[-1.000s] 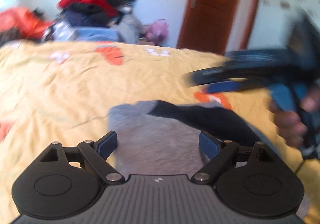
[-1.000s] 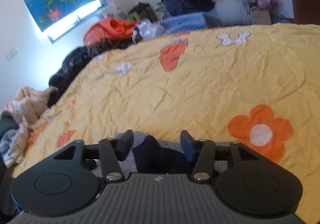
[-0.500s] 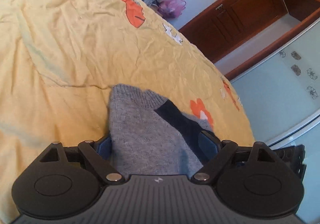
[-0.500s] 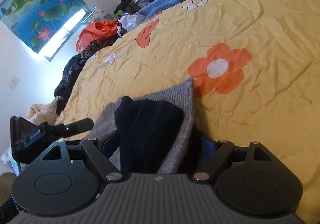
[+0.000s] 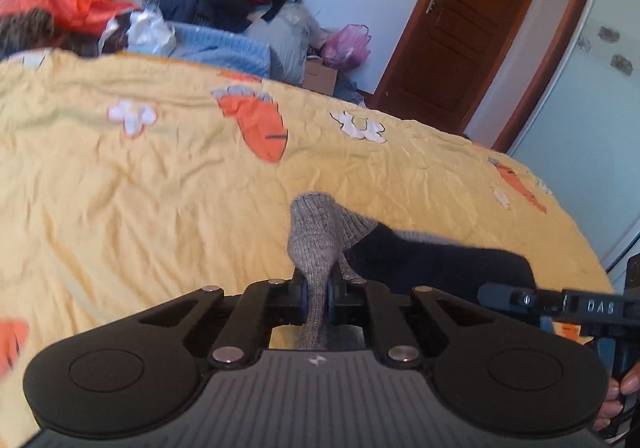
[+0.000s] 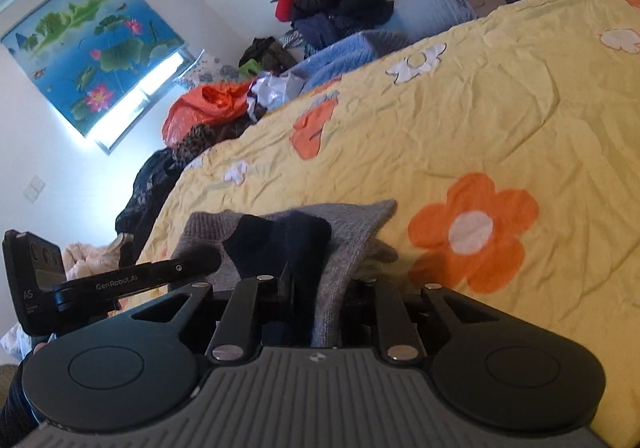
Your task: Fold small clothes
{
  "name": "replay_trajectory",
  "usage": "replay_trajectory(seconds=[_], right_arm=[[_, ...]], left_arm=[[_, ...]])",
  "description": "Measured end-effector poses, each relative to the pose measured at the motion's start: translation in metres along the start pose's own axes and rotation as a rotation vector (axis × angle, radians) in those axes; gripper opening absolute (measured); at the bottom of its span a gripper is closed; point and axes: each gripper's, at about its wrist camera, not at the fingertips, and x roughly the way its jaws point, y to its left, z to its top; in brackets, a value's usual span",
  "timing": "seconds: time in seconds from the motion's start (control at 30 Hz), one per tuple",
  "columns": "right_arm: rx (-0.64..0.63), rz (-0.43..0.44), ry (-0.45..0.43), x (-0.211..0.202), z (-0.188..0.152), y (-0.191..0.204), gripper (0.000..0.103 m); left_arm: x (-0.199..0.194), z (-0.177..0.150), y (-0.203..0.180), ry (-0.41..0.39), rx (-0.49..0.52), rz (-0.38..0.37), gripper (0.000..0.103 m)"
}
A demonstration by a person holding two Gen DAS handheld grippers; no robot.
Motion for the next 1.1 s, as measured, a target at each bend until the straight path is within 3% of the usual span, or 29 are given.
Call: replay_trajectory(seconds=[0.07,0.13,0.2,0.3,0.33,0.37,0.53,0.6,0.67,0.7,0.73,0.87,1.0,1.07,1.1], right_arm=[[0.026,-0.037,-0.027,0.012,0.001,-0.008,0.028],[0.045,-0.1,0.01,0.023,-0.007,-0.014,0.044],[0.054,-0.095,0.039,0.019,-0.019,-0.02,0.059],[0.058,-0.057,0.051,-0.012,-0.037,-0.027,0.067],[0.08,-0.038,0.063,-0.023,-0.043,-0.032,0.067],[0.107,-0.013,0.077,-0.035,-0.051,-0.037,0.067],[0.144,0.052,0.159,-0.078,-0.094,-0.036,0.067],[0.142,0.077,0.188,-0.083,-0.105,-0.029,0.067],[0.139,0.09,0.216,-0.084,-0.111,-0.024,0.059],[0.134,0.086,0.239,-0.081,-0.114,-0.021,0.035],[0.119,0.068,0.261,-0.077,-0.116,-0.019,0.023],[0.055,0.059,0.259,-0.072,-0.119,-0.001,0.023],[0.017,0.089,0.279,-0.065,-0.131,0.008,0.023],[0.038,0.099,0.271,-0.069,-0.128,0.004,0.027],[0.046,0.092,0.259,-0.073,-0.123,0.002,0.034]], left_arm=[[0.013,-0.003,-0.003,0.021,0.064,0.048,0.011],[0.013,-0.015,0.004,0.037,0.022,0.04,0.011],[-0.003,-0.032,0.014,0.014,-0.034,0.001,0.014],[-0.044,-0.07,0.027,-0.056,-0.162,-0.048,0.042],[-0.054,-0.082,0.031,-0.038,-0.202,-0.083,0.068],[-0.062,-0.094,0.032,-0.019,-0.236,-0.113,0.073],[-0.075,-0.141,0.012,0.112,-0.292,-0.249,0.07],[-0.074,-0.147,0.003,0.122,-0.269,-0.266,0.059],[-0.07,-0.148,0.0,0.163,-0.267,-0.251,0.022],[-0.069,-0.148,0.001,0.174,-0.259,-0.232,0.018],[-0.069,-0.146,0.004,0.183,-0.255,-0.235,0.016],[-0.084,-0.133,0.006,0.174,-0.139,-0.166,0.013],[-0.085,-0.139,0.012,0.181,-0.144,-0.126,0.014],[-0.093,-0.141,0.003,0.171,-0.107,-0.098,0.02],[-0.102,-0.141,-0.003,0.156,-0.069,-0.069,0.023]])
